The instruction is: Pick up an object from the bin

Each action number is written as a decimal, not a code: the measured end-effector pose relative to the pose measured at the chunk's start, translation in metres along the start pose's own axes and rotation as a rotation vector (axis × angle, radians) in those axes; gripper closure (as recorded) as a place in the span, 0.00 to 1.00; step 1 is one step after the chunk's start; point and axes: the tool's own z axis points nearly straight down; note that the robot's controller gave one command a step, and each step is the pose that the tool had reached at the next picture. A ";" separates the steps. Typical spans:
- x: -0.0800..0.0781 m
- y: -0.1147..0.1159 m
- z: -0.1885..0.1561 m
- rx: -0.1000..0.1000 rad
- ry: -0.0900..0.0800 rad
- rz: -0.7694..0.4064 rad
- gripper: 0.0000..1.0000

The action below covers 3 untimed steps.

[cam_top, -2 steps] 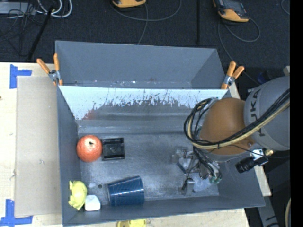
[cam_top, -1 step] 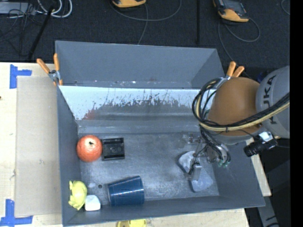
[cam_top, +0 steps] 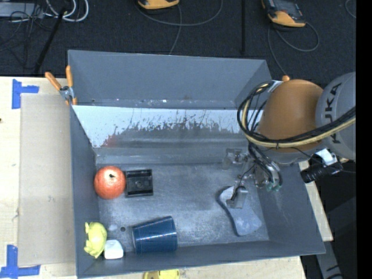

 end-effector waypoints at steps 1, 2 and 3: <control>-0.012 -0.001 0.004 0.000 0.003 -0.124 0.00; -0.011 -0.033 0.037 -0.001 0.001 -0.423 0.00; -0.038 -0.049 0.087 0.000 0.011 -0.286 1.00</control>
Offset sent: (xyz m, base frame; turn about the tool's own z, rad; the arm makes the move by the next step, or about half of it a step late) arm 0.0031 -0.0521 -0.0541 -0.4496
